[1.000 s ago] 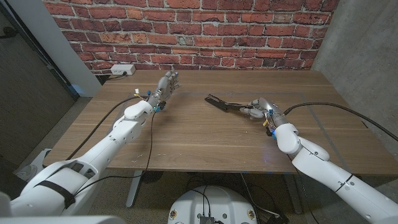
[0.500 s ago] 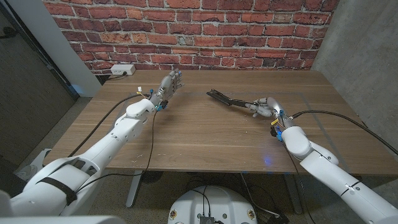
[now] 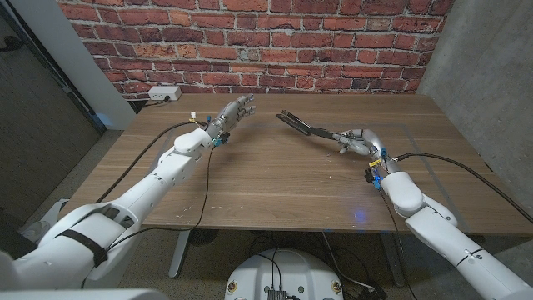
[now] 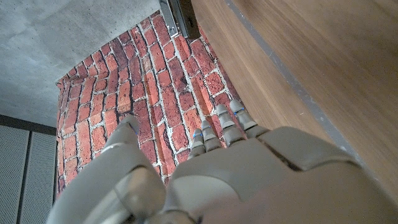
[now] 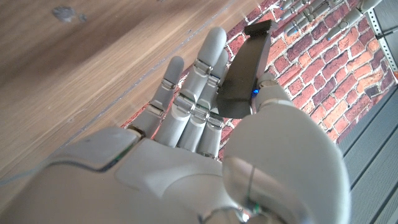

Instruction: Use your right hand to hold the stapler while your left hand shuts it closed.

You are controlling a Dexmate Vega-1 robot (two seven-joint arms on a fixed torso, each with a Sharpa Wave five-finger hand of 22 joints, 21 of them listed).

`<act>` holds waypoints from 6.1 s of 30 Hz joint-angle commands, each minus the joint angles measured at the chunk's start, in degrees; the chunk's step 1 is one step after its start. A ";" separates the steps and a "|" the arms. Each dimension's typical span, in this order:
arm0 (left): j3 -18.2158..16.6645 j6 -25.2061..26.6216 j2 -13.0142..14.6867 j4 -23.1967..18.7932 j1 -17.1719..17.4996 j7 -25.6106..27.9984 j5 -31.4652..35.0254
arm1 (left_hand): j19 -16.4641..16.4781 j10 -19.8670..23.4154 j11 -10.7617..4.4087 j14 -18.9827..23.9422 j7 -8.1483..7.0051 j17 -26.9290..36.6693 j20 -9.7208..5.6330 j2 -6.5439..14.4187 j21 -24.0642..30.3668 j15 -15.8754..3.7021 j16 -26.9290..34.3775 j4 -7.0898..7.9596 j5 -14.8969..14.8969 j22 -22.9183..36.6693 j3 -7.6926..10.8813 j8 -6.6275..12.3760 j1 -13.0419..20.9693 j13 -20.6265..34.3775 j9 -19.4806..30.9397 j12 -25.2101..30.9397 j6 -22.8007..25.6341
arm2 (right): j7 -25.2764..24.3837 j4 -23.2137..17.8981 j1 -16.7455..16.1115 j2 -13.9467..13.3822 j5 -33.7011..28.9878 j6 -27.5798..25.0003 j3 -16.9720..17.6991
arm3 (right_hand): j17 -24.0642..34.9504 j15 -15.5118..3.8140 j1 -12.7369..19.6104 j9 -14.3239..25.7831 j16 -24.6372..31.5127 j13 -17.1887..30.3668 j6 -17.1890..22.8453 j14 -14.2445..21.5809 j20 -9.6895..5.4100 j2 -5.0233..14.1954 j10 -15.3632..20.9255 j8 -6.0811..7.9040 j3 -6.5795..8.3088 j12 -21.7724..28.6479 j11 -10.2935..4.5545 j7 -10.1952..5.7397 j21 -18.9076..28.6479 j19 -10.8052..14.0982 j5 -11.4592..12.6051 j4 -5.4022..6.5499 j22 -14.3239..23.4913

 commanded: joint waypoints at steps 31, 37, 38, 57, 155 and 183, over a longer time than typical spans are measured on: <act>5.48 -9.20 -5.47 11.91 -9.17 -11.75 3.14 | 14.78 20.82 -0.18 18.50 1.33 8.47 1.18 -8.61 10.10 -5.38 11.15 -3.48 1.11 4.20 -3.43 2.69 15.48 1.04 0.75 2.37 16.98 | 5.38 3.75 1.62 3.27 5.45 13.32 0.75 | 1.20 -0.77 8.30 1.06 -0.21 0.97 3.84 -0.84 -9.55 8.57 1.44 0.36 0.44 0.25 -1.05 -3.50 2.54 -1.17 0.55 1.35 0.76; 4.65 -10.68 -7.83 15.07 -9.66 -14.00 0.87 | 17.39 27.07 -1.65 22.99 0.23 10.58 0.32 -7.50 13.13 -6.98 13.99 -3.27 2.49 5.27 -4.27 4.37 18.56 1.97 0.82 3.67 24.05 | 5.58 3.92 2.05 3.38 5.56 13.68 0.38 | 1.38 -0.76 8.39 1.22 -0.24 1.13 3.87 -0.82 -9.57 8.58 1.56 0.36 0.37 0.31 -1.13 -3.40 3.00 -1.37 0.54 1.40 0.87; 4.50 -10.80 -8.19 15.64 -9.78 -14.64 0.41 | 17.77 27.75 -1.89 23.54 0.16 10.77 0.24 -7.25 13.42 -7.04 14.29 -3.25 2.59 5.27 -4.23 4.59 18.96 2.05 0.82 3.82 24.87 | 5.71 3.96 2.11 3.29 5.52 13.79 0.31 | 1.43 -0.77 8.42 1.26 -0.23 1.16 3.89 -0.80 -9.57 8.59 1.60 0.37 0.36 0.33 -1.11 -3.39 3.12 -1.41 0.54 1.40 0.89; 2.18 -11.87 -10.87 16.76 -8.61 -15.13 -2.81 | 29.76 42.38 -3.57 38.82 4.71 12.90 -4.00 -0.68 23.29 -10.74 17.54 -3.10 3.95 4.82 -0.33 5.22 31.47 1.53 0.57 5.82 37.06 | 5.24 3.32 1.71 3.36 6.17 14.15 0.78 | 1.96 -0.73 8.77 1.58 -0.26 1.21 3.80 -0.58 -9.54 8.52 1.60 0.22 0.19 0.11 -0.97 -3.11 4.39 -2.09 0.45 1.40 1.12; 18.71 2.07 -7.79 5.82 -29.54 -27.10 16.40 | 42.84 65.83 -2.02 65.62 6.42 11.87 -10.79 0.75 41.93 -10.81 7.74 1.08 4.33 1.04 12.16 2.73 36.52 8.09 7.63 5.92 60.83 | 11.10 5.45 4.94 2.39 6.21 15.41 -4.15 | 3.61 -0.59 10.31 1.49 -1.40 0.63 4.67 -0.17 -9.55 8.62 2.53 -0.73 0.47 -1.06 -0.33 -2.20 8.75 -4.89 -0.12 1.63 0.01; 21.91 -0.57 -13.28 10.31 -33.17 -30.58 18.51 | 41.72 65.65 -1.95 65.11 6.31 13.72 -10.81 0.79 42.58 -10.85 7.88 1.33 3.70 0.91 12.52 2.46 36.52 10.01 8.49 5.98 60.60 | 2.38 -0.72 5.61 4.36 1.58 11.83 -5.85 | 4.05 -0.54 10.87 1.15 -1.32 0.02 5.45 1.06 -9.52 8.50 3.80 -0.87 0.66 -1.26 0.63 -0.96 10.44 -4.56 -0.54 1.39 -0.54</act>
